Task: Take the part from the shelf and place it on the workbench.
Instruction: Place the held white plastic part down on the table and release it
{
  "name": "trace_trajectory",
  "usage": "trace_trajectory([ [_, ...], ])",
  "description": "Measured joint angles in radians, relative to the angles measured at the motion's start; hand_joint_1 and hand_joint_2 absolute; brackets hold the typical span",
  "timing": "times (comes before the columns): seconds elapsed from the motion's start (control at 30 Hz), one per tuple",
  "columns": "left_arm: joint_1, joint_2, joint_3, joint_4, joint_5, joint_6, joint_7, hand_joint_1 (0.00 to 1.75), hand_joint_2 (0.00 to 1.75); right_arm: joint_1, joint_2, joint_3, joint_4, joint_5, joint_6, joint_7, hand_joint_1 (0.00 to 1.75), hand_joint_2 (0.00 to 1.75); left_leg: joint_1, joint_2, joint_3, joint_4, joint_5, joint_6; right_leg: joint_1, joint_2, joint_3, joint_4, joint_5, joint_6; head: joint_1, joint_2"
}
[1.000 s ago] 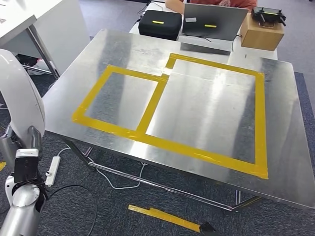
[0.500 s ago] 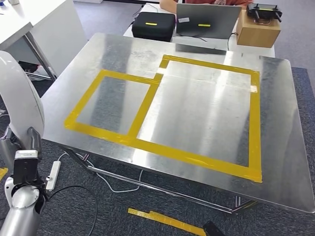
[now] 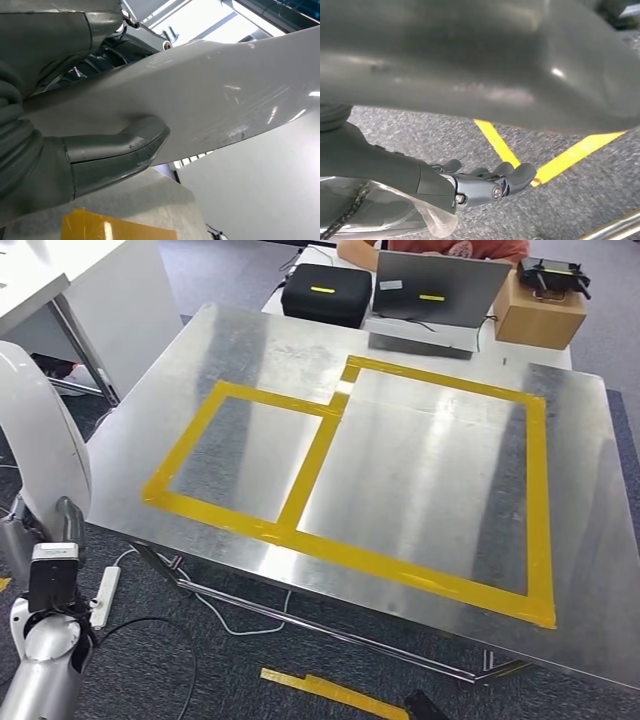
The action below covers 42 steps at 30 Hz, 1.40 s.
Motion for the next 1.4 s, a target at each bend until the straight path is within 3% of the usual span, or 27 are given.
trace_trajectory([
  [0.03,0.001,0.0,0.0,0.0,0.0,0.0,0.0,1.75,1.75,0.002,0.0,0.0,0.0,0.0,0.0,0.0,0.0,0.0,-0.001,-0.001,0.003,0.0,-0.003,0.002,0.0,0.0,-0.024,0.03,0.003,0.001,0.0,0.0],
  [0.07,0.001,0.0,0.0,0.0,0.0,0.0,0.0,1.75,1.75,0.003,0.0,0.0,0.0,0.0,0.0,0.0,0.0,0.0,-0.001,-0.001,0.008,0.0,-0.007,0.002,0.0,0.0,-0.029,0.022,0.026,0.001,0.0,0.0],
  [0.13,0.002,0.0,0.0,0.0,0.0,0.0,0.0,1.75,1.75,0.002,0.0,0.0,0.0,0.0,0.0,0.0,0.0,0.0,-0.001,-0.003,0.021,0.001,-0.017,-0.002,-0.001,-0.001,0.012,-0.091,0.105,-0.002,0.0,0.0],
  [0.2,0.001,0.0,0.0,0.0,0.0,0.0,0.0,1.75,1.75,-0.001,0.0,0.0,0.0,0.0,0.0,0.0,0.0,0.0,-0.005,-0.004,0.028,0.004,-0.026,-0.01,0.001,-0.001,0.067,-0.197,0.146,-0.009,0.0,0.0],
  [0.37,-0.001,0.001,0.001,0.0,0.0,0.0,0.0,1.75,1.75,0.0,0.0,0.0,0.0,0.0,0.0,0.0,0.0,0.0,-0.005,-0.002,0.025,0.019,-0.045,-0.036,0.0,0.002,0.095,-0.235,0.137,-0.032,-0.003,0.0],
  [0.43,-0.003,0.003,0.002,0.0,0.0,0.0,0.0,1.75,1.75,-0.001,0.0,-0.001,0.0,0.0,0.0,0.0,0.0,0.0,-0.003,0.0,-0.017,0.108,-0.088,-0.047,-0.004,0.001,0.105,-0.24,0.134,-0.043,-0.007,0.0],
  [0.5,-0.001,0.004,0.002,0.001,0.001,0.0,0.0,1.75,1.75,-0.003,0.0,-0.001,0.0,0.0,0.0,0.0,0.0,0.0,0.001,0.0,-0.091,0.242,-0.131,-0.054,-0.003,0.001,0.113,-0.24,0.127,-0.049,-0.008,0.0],
  [0.53,0.001,0.005,0.002,0.002,0.001,0.0,0.0,1.75,1.75,-0.002,0.0,-0.001,0.0,0.0,0.0,0.0,0.0,0.0,0.003,0.0,-0.116,0.28,-0.133,-0.055,-0.003,0.001,0.117,-0.24,0.124,-0.049,-0.008,0.0],
  [0.57,0.002,0.005,0.002,0.003,0.002,0.0,0.001,1.75,1.75,-0.001,0.0,-0.001,0.0,0.0,0.001,0.0,0.0,0.0,0.004,0.0,-0.126,0.285,-0.117,-0.056,-0.003,0.001,0.122,-0.24,0.12,-0.049,-0.008,0.0],
  [0.6,0.002,0.006,0.002,0.004,0.002,0.0,0.001,1.75,1.75,0.0,0.001,-0.001,0.0,0.0,0.001,0.0,0.0,0.0,0.005,0.0,-0.118,0.252,-0.083,-0.055,-0.003,0.002,0.128,-0.24,0.116,-0.047,-0.009,0.0],
  [0.67,0.001,0.007,0.002,0.004,0.002,0.0,0.002,1.75,1.75,0.0,0.001,-0.001,0.0,0.0,0.001,0.0,0.0,0.0,0.004,0.0,-0.067,0.127,-0.007,-0.05,-0.002,0.003,0.141,-0.24,0.107,-0.041,-0.008,0.0],
  [0.73,-0.003,0.007,0.003,0.005,0.003,-0.002,0.003,1.75,1.75,-0.002,0.001,-0.001,0.0,0.0,0.001,0.0,0.0,0.0,0.002,0.0,-0.03,0.036,0.021,-0.042,0.002,0.004,0.145,-0.238,0.1,-0.03,-0.007,0.0],
  [0.77,-0.004,0.007,0.003,0.005,0.004,-0.003,0.006,1.75,1.75,-0.003,0.001,-0.001,0.0,0.0,0.001,0.0,0.0,0.0,0.001,-0.001,-0.024,0.022,0.017,-0.039,0.004,0.004,0.143,-0.237,0.097,-0.029,-0.007,0.0],
  [0.9,-0.005,0.008,0.003,0.012,0.002,-0.013,0.022,1.75,1.75,-0.002,0.001,-0.001,0.0,0.0,0.001,0.0,0.0,0.0,0.002,-0.003,-0.024,0.015,0.016,-0.036,0.006,0.002,0.145,-0.242,0.097,-0.043,-0.005,0.0],
  [1.03,-0.016,0.01,0.002,0.031,-0.034,-0.011,0.041,1.75,1.75,-0.002,0.002,-0.002,0.0,0.0,0.003,-0.001,0.0,0.0,0.0,-0.003,-0.024,0.015,0.013,-0.03,0.005,0.002,0.148,-0.251,0.1,-0.037,-0.005,0.0],
  [1.2,-0.042,0.019,0.001,0.068,-0.082,0.0,0.058,1.75,1.75,-0.002,0.002,-0.003,0.0,0.0,0.005,-0.005,0.0,0.0,-0.003,-0.002,-0.024,0.016,0.013,-0.025,0.001,0.003,0.149,-0.254,0.101,-0.019,-0.006,0.0],
  [1.4,-0.07,0.028,-0.001,0.112,-0.142,0.013,0.084,1.75,1.75,-0.001,0.002,-0.005,0.0,0.0,0.007,-0.009,0.0,0.0,-0.003,-0.002,-0.024,0.016,0.014,-0.024,0.0,0.003,0.148,-0.253,0.101,-0.016,-0.006,0.0],
])
